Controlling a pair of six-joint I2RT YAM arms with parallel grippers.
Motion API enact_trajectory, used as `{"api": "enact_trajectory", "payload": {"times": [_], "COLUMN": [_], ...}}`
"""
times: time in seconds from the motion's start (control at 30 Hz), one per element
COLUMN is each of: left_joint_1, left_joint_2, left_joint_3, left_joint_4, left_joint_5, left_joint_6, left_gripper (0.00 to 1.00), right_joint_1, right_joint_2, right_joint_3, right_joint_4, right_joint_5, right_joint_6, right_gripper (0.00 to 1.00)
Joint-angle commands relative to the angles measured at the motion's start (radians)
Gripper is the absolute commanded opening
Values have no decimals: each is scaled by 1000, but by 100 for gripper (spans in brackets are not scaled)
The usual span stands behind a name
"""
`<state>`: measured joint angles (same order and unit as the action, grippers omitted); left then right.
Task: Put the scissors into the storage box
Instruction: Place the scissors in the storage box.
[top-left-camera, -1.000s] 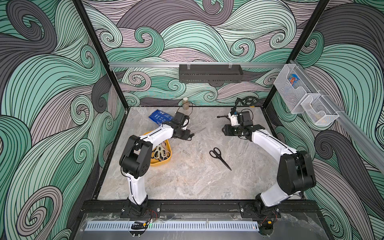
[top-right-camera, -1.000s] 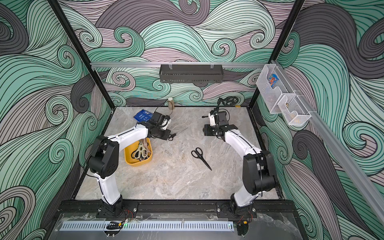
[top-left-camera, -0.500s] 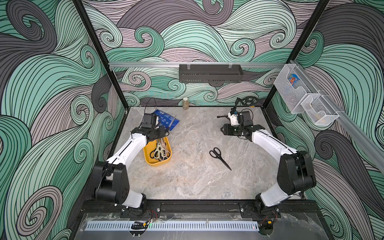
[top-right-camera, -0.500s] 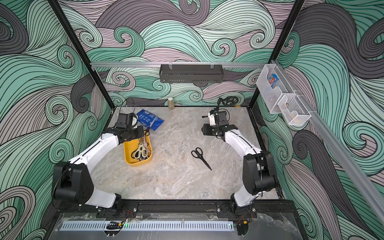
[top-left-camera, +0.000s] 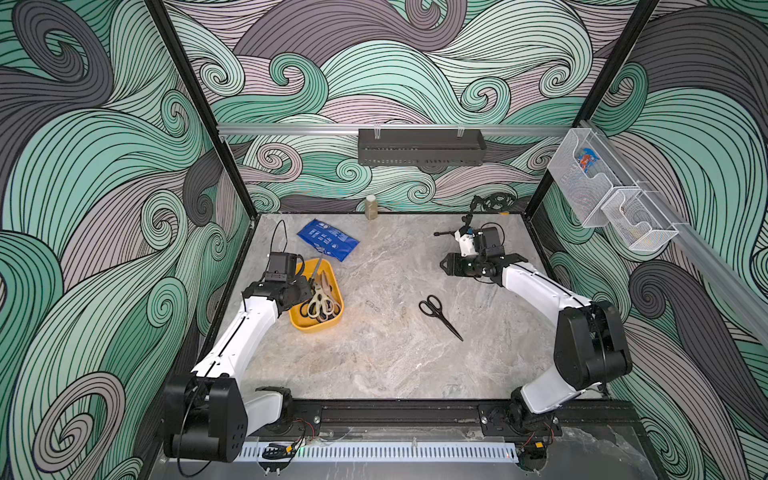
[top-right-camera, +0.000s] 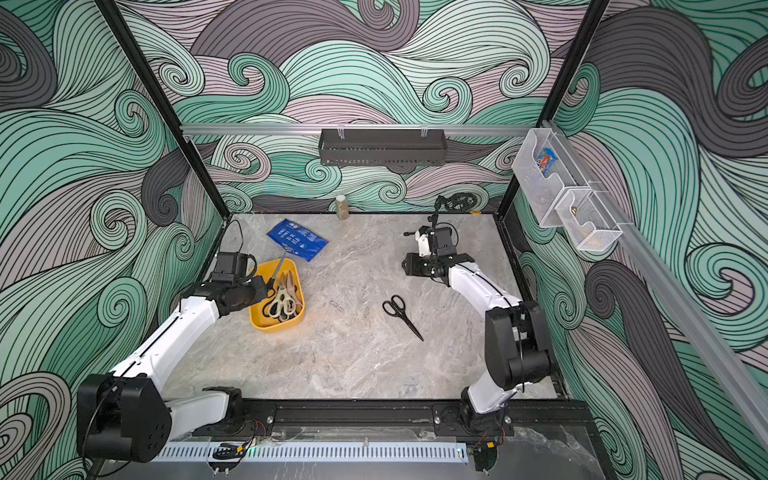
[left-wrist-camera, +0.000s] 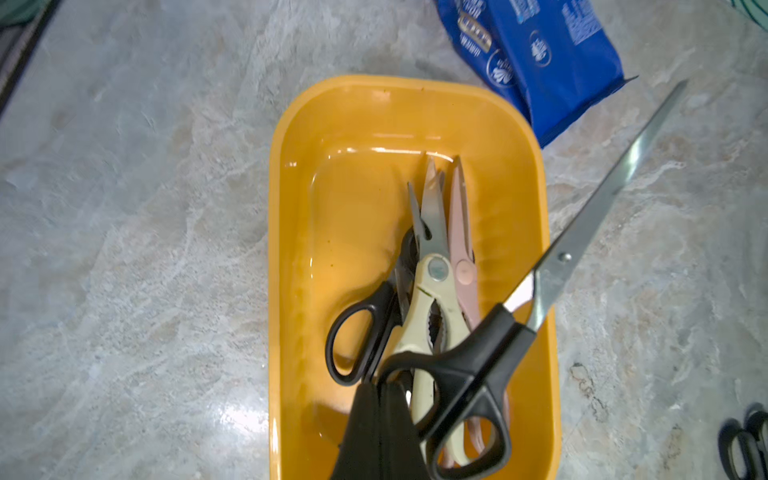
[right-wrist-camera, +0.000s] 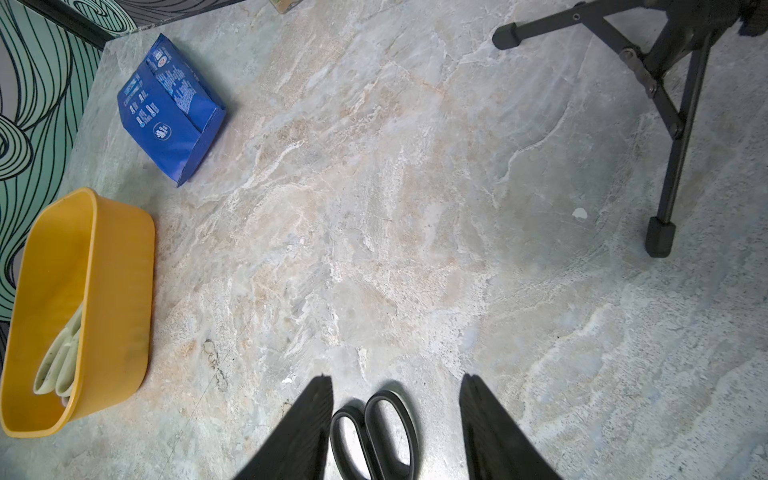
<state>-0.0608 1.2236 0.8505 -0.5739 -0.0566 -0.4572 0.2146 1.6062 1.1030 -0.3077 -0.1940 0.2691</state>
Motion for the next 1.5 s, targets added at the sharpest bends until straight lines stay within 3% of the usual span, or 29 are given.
{"api": "enact_trajectory", "payload": {"times": [0.0, 0.5, 0.63, 0.83, 1.2, 1.47], "left_joint_1": [5, 7, 8, 6, 8, 9], "left_joint_2": [20, 80, 110, 115, 92, 76], "left_joint_3": [-43, -81, -70, -55, 114, 148], "left_joint_4": [-42, 7, 0, -2, -47, 102], "left_joint_5": [66, 13, 26, 52, -13, 54], "left_joint_6": [-75, -83, -75, -80, -35, -50], "left_gripper": [0, 1, 29, 41, 44, 44], "right_joint_1": [3, 3, 2, 4, 17, 87], "right_joint_2": [11, 13, 17, 8, 12, 36], "right_joint_3": [1, 1, 4, 1, -42, -50], "right_joint_4": [18, 15, 16, 15, 12, -32], "right_joint_5": [-16, -13, -10, -12, -36, -18], "right_joint_6": [-1, -8, -10, -14, -25, -49], "right_gripper": [54, 54, 54, 54, 55, 54]}}
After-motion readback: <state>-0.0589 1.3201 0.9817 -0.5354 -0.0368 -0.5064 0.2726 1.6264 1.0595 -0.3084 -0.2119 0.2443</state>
